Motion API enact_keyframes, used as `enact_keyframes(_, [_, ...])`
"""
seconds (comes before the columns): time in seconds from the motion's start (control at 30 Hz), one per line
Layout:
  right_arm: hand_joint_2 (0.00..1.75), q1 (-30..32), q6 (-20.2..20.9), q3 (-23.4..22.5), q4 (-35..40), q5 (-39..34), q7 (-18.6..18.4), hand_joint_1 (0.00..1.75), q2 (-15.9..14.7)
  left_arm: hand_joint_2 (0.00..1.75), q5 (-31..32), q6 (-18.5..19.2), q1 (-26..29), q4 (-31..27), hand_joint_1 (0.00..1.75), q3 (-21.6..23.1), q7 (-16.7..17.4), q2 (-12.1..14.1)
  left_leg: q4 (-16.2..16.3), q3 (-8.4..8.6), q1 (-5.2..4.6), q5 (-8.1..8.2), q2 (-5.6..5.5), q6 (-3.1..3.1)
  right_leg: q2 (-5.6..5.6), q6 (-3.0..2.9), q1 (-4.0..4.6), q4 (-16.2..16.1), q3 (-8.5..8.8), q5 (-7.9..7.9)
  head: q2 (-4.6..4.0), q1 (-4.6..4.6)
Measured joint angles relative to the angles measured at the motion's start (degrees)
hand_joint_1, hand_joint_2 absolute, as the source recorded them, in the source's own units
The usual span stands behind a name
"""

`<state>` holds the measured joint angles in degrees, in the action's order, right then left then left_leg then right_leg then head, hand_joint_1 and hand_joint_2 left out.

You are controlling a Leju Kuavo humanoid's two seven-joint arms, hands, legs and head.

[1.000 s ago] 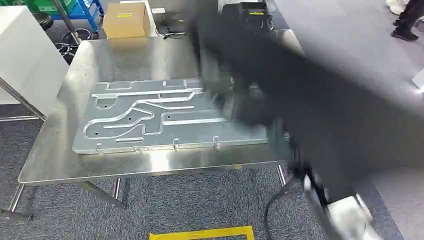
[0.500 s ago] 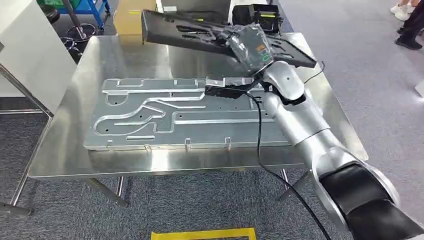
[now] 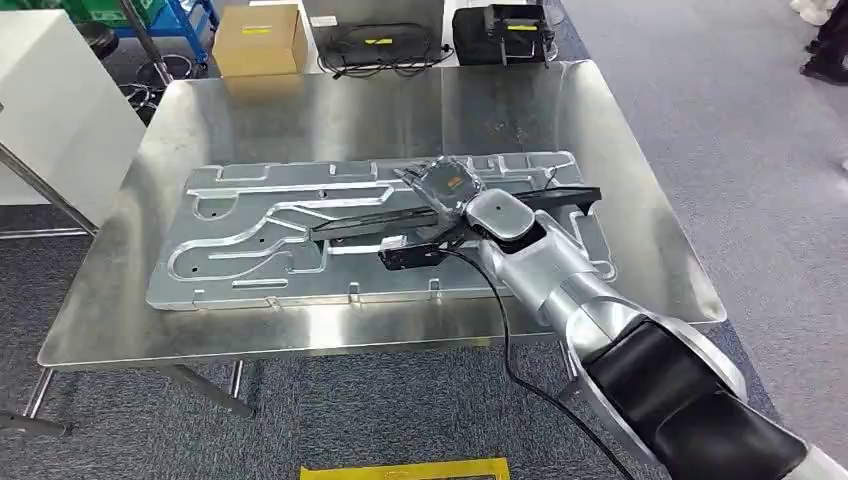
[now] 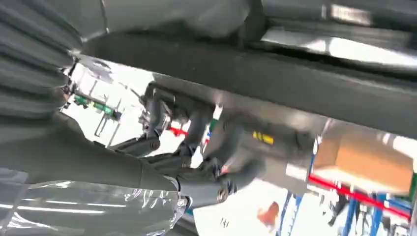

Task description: Take the parts from the cabinet and place them on the table.

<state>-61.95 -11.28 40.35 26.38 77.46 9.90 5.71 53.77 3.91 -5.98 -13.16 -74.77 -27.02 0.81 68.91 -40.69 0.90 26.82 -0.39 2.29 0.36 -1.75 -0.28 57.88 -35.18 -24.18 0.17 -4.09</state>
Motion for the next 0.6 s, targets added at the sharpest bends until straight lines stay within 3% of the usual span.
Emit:
enact_keyframes(0.03, [0.0,-0.1,-0.02,0.09,-0.46,-0.04,0.02,0.0,0.13,1.75,0.0,0.0,-0.04,0.0,0.0,0.0,-0.02,0.15,-5.36,2.61,0.04,-2.55,0.01,-0.13,0.05,0.14,-0.03,0.26,0.07,-0.23,0.0,0.0])
enact_keyframes(0.07, [0.0,-0.14,-0.11,0.13,-0.89,-0.32,0.02,0.0,0.22,1.75,0.0,-0.09,-0.1,0.0,0.0,0.0,-0.04,0.17,-9.59,4.44,0.1,-3.38,0.04,-0.36,0.14,0.43,0.01,0.55,0.02,-0.48,0.0,0.0])
enact_keyframes(0.1, [0.0,-0.22,-0.2,0.13,-1.37,-0.78,0.04,0.0,0.26,1.75,-0.07,-0.18,-0.24,0.0,0.0,0.0,-0.13,0.17,-10.35,5.13,-0.28,-2.78,-0.03,-0.96,0.3,0.76,0.42,0.93,-0.29,-0.64,0.0,0.0])
enact_keyframes(0.23, [0.0,-0.18,-0.79,0.22,-2.64,-1.57,0.33,0.0,0.24,1.75,-0.31,-0.37,0.05,0.0,0.0,-0.02,-0.35,0.17,-10.5,5.11,-0.09,-3.08,-0.01,-2.39,0.37,1.85,0.41,0.82,-0.17,-0.67,0.0,0.0])
enact_keyframes(0.27, [0.0,-0.15,-1.29,0.22,-2.86,-1.68,0.46,0.0,0.22,1.75,-0.37,-0.5,0.0,0.0,0.0,-0.02,-0.48,0.17,-10.7,5.25,0.06,-3.19,0.02,-2.61,0.26,2.2,0.13,1.77,-0.41,-1.51,0.0,0.02])
enact_keyframes(0.3, [0.0,-0.16,-2.2,0.22,-3.08,-2.01,0.78,0.0,0.22,1.75,-0.44,-0.55,-0.09,0.0,0.0,-0.02,-0.65,0.17,-10.7,5.24,0.06,-3.21,0.07,-2.93,0.11,2.5,0.11,4.66,-1.78,-3.62,0.0,0.02])
enact_keyframes(0.33, [0.0,-0.05,-3.23,0.17,-3.19,-2.64,1.28,0.0,0.22,0.0,-0.46,-0.61,-0.09,0.0,0.0,-0.02,-0.87,0.17,-10.68,5.23,0.05,-3.19,0.09,-3.04,0.08,2.7,-0.02,8.92,-3.68,-5.9,0.0,0.02])
enact_keyframes(0.4, [0.0,0.86,-5.62,-0.79,-3.3,-6.85,4.57,0.0,0.22,0.0,-0.61,-0.68,-0.01,0.0,0.0,-0.02,-1.42,0.17,-10.65,5.23,0.03,-3.16,0.12,-3.09,-0.04,2.98,-0.1,17.79,-7.84,-9.24,0.0,0.02])
enact_keyframes(0.43, [0.0,1.51,-6.21,-1.88,-3.08,-10.73,7.49,0.0,0.24,0.0,-0.66,-0.68,0.04,0.0,0.0,-0.02,-1.64,0.17,-10.64,5.27,0.04,-3.15,0.09,-3.09,-0.06,2.98,-0.13,18.8,-8.35,-8.92,0.0,0.02])
enact_keyframes(0.47, [0.0,2.09,-6.34,-3.31,-2.6,-14.46,10.24,0.0,0.24,0.0,-0.72,-0.66,0.07,0.0,0.0,-0.02,-1.79,0.17,-10.62,5.31,0.04,-3.14,0.02,-3.08,-0.07,2.89,-0.16,17.16,-7.6,-7.45,0.0,0.02])
enact_keyframes(0.5, [0.0,2.37,-6.27,-5.0,-1.99,-17.3,12.49,0.0,0.24,0.0,-0.74,-0.66,0.09,0.0,0.0,-0.02,-1.84,0.17,-10.56,5.34,0.03,-3.12,-0.04,-3.05,-0.06,2.68,-0.14,13.4,-5.73,-5.19,0.0,0.02])
enact_keyframes(0.57, [0.0,2.28,-6.25,-7.31,-1.04,-19.02,13.57,0.0,0.44,0.0,-0.76,-0.61,0.06,0.0,0.0,-0.02,-1.9,0.17,-10.52,5.49,0.02,-2.98,-0.08,-2.81,-0.08,1.98,0.02,2.68,-0.37,-0.61,0.0,0.02])
enact_keyframes(0.6, [0.0,2.26,-6.25,-8.24,-0.74,-19.21,13.64,0.0,0.46,0.0,-0.77,-0.59,0.03,0.0,0.0,-0.02,-1.95,0.17,-10.43,5.34,-0.32,-2.9,-0.06,-2.49,-0.07,1.74,0.36,0.88,0.45,-1.31,0.0,0.02])
